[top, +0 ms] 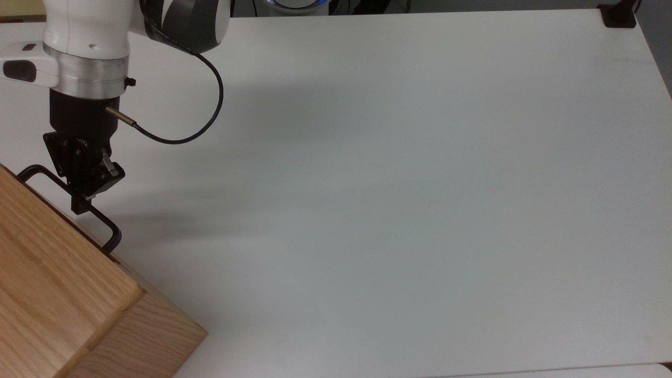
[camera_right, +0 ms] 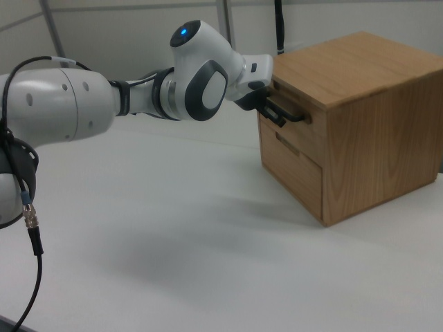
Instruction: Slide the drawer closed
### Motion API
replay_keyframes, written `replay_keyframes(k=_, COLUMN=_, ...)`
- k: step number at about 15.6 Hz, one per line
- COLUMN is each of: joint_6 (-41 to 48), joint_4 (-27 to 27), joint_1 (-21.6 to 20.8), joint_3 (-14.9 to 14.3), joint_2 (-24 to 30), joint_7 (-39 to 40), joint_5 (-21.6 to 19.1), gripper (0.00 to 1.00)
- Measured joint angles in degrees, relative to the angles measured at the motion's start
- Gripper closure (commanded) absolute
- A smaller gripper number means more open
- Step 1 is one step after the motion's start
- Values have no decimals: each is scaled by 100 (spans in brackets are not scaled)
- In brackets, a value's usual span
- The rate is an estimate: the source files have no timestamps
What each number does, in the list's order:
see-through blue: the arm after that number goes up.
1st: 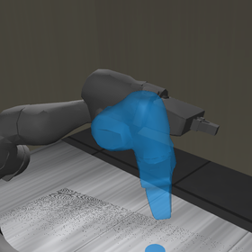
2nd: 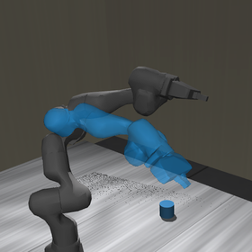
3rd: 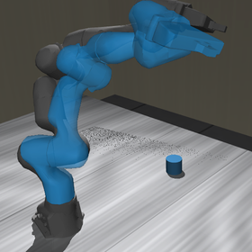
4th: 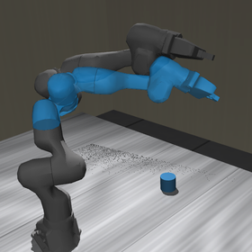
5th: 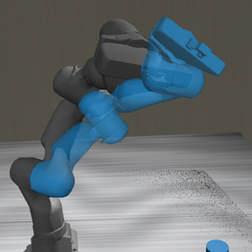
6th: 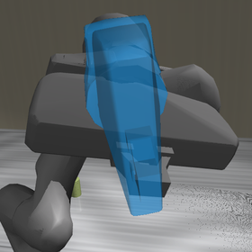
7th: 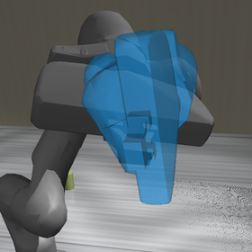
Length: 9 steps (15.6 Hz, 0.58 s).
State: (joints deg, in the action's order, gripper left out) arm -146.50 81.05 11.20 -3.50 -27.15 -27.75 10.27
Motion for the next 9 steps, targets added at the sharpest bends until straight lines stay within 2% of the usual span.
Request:
replay_keyframes(k=5, joint_6=49, joint_4=104, joint_1=-178, joint_3=90, joint_2=-11, joint_7=149, joint_5=194, gripper=100)
replay_keyframes(k=9, joint_6=1061, joint_4=338, joint_1=-488, joint_3=481, joint_2=285, joint_7=369, joint_5=196, gripper=100)
